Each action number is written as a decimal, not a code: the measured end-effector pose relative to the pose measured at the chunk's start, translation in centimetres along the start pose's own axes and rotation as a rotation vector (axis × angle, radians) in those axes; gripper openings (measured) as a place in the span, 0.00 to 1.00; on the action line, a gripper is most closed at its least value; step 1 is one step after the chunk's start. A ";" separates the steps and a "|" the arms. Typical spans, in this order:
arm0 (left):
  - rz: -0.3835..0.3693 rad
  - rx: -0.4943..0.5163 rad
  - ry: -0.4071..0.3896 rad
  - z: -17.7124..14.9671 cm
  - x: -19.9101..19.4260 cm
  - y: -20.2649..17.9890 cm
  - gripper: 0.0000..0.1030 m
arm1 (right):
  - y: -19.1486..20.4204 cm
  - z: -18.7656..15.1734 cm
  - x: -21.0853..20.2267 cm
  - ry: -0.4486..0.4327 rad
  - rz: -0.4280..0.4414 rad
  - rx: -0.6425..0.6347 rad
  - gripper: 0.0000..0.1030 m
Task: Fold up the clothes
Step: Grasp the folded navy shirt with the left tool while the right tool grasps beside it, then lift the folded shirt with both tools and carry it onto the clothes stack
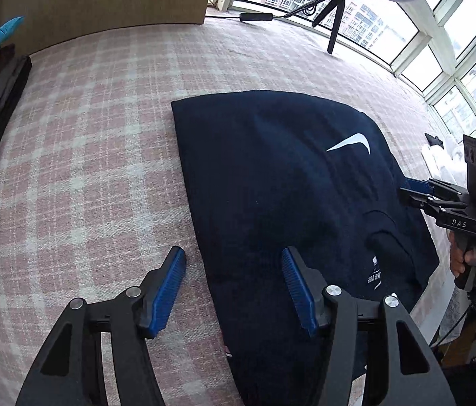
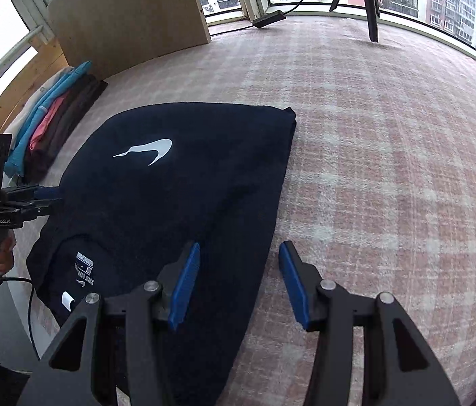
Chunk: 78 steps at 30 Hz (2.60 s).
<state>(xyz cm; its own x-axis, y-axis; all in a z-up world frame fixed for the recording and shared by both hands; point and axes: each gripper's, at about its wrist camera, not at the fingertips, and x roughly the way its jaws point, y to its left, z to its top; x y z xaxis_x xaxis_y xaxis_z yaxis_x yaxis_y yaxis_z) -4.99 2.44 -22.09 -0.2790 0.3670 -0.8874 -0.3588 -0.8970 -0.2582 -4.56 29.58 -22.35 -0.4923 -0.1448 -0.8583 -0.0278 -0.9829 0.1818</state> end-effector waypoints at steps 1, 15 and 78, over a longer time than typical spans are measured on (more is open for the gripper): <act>0.007 0.019 0.002 0.0 0.1 -0.6 0.55 | 0.5 -0.1 0.1 -0.006 -0.031 -0.026 0.48; -0.053 -0.110 -0.071 -0.1 0.2 -1.1 0.15 | -2.4 -1.0 0.6 -0.025 0.360 0.176 0.16; 0.374 -0.106 -0.407 7.1 -28.1 37.2 0.35 | 36.0 25.2 4.6 -0.228 0.442 -0.101 0.13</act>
<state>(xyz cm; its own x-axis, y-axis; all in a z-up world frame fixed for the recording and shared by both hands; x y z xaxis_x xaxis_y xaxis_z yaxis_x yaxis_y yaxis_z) -16.80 -39.50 -4.07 -0.6988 0.0654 -0.7124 -0.0836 -0.9965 -0.0095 -29.75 -3.64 -7.62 -0.6159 -0.5319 -0.5812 0.3045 -0.8411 0.4471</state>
